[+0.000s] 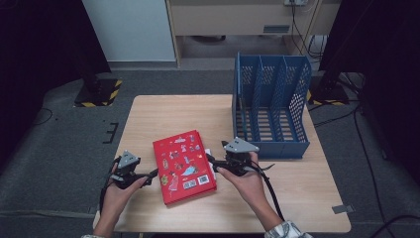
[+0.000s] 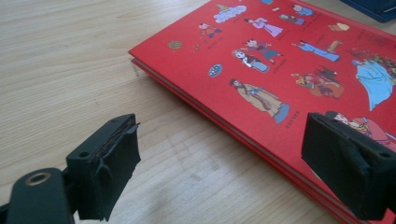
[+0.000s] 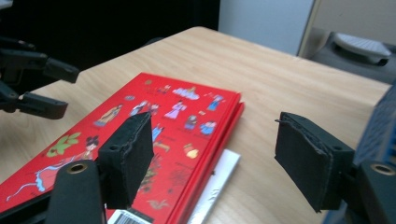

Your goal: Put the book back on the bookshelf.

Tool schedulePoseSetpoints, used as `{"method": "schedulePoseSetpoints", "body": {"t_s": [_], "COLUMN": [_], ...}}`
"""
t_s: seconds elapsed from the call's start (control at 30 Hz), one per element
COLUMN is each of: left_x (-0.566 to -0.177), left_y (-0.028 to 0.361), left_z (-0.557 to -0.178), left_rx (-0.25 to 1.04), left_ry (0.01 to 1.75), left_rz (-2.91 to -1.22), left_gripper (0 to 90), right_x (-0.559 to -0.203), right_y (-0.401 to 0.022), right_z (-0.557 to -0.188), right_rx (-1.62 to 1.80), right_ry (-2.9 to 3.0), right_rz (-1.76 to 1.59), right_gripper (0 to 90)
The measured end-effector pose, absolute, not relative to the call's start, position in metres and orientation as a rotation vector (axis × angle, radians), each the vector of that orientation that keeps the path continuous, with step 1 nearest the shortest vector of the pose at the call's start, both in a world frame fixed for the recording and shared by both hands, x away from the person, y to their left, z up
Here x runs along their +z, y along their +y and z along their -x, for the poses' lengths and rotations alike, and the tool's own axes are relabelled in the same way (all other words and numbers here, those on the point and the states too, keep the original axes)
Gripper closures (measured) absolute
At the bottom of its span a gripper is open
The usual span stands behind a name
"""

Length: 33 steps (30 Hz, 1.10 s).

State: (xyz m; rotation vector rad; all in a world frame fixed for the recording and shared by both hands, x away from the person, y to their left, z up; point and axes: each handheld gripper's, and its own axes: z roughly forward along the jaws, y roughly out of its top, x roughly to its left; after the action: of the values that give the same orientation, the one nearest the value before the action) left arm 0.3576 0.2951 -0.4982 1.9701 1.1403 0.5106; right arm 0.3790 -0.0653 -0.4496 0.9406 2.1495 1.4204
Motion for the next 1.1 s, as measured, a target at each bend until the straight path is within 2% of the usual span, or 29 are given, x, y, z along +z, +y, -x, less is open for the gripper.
{"method": "schedulePoseSetpoints", "body": {"t_s": [0.37,0.47,0.63,0.87,1.1], "left_x": [-0.5,-0.501,-0.502,-0.507,-0.51], "left_y": [0.282,0.28,0.276,0.272,0.269], "left_z": [-0.36,-0.361,-0.363,-0.367,-0.369], "left_rx": [0.468,0.461,0.443,0.437,0.39], "left_ry": [1.12,1.107,1.103,1.129,1.125], "left_rz": [-1.977,-1.993,-1.993,-2.005,-2.006], "left_gripper": [15.7,19.5,22.6,16.5,18.0], "right_x": [-0.474,-0.479,-0.486,-0.5,-0.507], "right_y": [-0.047,-0.043,-0.038,-0.035,-0.032], "right_z": [-0.381,-0.38,-0.381,-0.382,-0.382], "right_rx": [1.386,1.368,1.355,1.327,1.327], "right_ry": [2.266,2.276,2.324,2.4,2.441], "right_rz": [-0.951,-0.942,-0.944,-0.964,-0.969], "right_gripper": [25.0,27.9,27.1,23.8,23.1]}}
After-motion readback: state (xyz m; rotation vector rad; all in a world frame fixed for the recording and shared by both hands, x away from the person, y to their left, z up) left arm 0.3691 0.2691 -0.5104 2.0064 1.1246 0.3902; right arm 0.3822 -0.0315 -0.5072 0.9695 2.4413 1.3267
